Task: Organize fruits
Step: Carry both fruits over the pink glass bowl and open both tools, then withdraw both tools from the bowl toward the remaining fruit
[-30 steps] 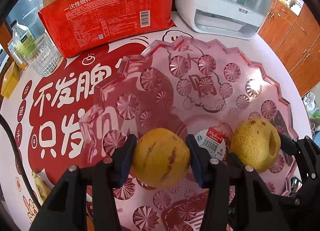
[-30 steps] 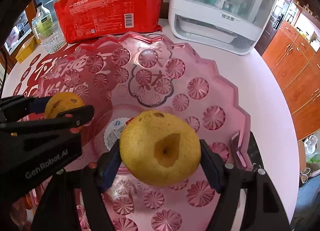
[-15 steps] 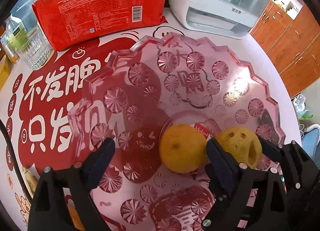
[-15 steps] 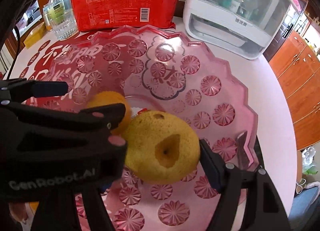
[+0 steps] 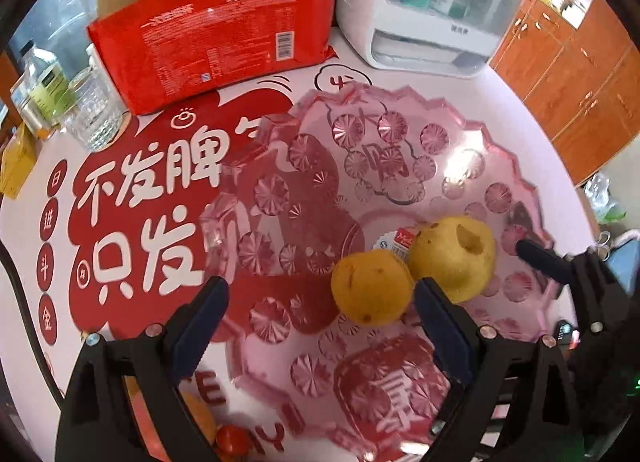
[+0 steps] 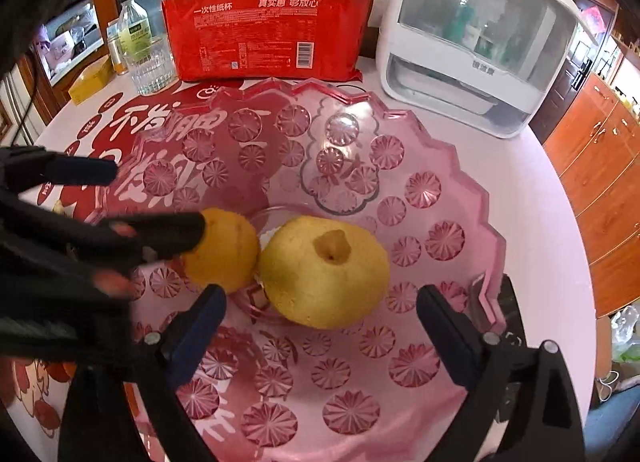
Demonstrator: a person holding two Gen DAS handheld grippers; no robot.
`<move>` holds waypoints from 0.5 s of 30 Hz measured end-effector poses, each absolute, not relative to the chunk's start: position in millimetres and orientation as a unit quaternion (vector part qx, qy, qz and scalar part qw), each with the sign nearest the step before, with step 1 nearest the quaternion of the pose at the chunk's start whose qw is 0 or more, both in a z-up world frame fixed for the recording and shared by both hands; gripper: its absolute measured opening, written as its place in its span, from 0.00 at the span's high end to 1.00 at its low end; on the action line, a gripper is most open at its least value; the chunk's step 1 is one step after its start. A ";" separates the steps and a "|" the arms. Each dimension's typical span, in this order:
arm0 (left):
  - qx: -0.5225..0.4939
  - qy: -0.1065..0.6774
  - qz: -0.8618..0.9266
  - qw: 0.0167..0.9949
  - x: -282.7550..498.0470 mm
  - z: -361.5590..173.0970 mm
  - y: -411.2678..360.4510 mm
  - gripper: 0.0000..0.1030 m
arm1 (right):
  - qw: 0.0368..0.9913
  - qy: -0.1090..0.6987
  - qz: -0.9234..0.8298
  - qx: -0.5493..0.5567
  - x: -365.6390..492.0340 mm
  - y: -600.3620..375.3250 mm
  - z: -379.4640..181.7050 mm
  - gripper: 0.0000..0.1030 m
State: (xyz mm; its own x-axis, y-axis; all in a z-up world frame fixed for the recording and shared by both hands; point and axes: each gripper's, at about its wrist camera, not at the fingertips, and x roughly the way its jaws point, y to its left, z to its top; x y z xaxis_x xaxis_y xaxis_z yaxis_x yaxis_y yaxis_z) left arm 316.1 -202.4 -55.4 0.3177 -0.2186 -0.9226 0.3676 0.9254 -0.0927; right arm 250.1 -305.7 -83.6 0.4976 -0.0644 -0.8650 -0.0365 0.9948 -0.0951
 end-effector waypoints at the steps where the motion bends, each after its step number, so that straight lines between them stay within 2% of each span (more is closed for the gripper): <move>1: 0.072 0.552 -0.172 0.812 315.1 -50.3 -200.6 0.09 | 0.862 0.505 -0.008 -0.047 248.9 -305.6 -82.5 0.06; 8: 0.111 0.533 -0.155 0.824 298.8 -13.4 -183.9 0.09 | 0.854 0.519 0.022 0.037 230.4 -320.8 -59.3 0.06; 15: 0.164 0.495 -0.132 0.843 261.2 40.5 -159.2 0.09 | 0.867 0.497 0.017 0.030 204.3 -305.3 -13.4 0.06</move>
